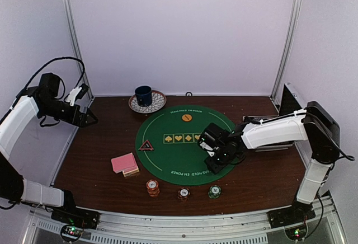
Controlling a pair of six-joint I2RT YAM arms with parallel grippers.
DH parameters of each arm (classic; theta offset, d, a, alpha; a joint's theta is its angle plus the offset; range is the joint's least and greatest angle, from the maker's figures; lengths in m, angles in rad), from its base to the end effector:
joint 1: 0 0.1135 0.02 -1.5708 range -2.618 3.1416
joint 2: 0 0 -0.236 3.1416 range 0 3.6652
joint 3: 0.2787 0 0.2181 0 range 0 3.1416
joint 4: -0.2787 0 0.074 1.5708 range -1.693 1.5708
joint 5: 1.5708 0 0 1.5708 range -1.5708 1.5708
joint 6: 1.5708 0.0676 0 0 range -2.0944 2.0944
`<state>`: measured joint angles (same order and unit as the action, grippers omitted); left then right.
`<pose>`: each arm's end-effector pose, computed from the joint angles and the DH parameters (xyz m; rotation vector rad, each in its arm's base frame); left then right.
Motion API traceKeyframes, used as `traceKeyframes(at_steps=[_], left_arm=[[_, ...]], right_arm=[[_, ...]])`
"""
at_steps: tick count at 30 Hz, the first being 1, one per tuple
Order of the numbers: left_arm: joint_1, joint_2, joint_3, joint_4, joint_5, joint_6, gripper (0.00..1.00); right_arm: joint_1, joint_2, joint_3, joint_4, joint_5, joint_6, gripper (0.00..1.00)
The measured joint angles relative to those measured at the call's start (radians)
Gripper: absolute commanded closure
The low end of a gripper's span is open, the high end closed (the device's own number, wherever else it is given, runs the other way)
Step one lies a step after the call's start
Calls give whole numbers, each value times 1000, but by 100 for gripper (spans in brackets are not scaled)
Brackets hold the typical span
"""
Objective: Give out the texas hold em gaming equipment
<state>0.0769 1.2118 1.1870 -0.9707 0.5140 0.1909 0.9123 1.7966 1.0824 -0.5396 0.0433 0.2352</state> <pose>0.2224 -0.0162 0.2778 0.3306 2.4415 -0.5428 0.1949 0.2471 0.1170 -0.9358 2.6874 0.1951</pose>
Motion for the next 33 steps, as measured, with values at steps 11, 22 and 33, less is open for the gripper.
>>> traceKeyframes(at_steps=[11,22,33], left_arm=[[0,0,3,-2,3,0,2],[0,6,18,-21,8,2,2],[0,6,19,-45,17,10,2]], right_arm=[[-64,-11,-9,-18,11,-3,43],[-49,-177,19,-169,25,1,21],[137,-322,22,-338,-97,61,17]])
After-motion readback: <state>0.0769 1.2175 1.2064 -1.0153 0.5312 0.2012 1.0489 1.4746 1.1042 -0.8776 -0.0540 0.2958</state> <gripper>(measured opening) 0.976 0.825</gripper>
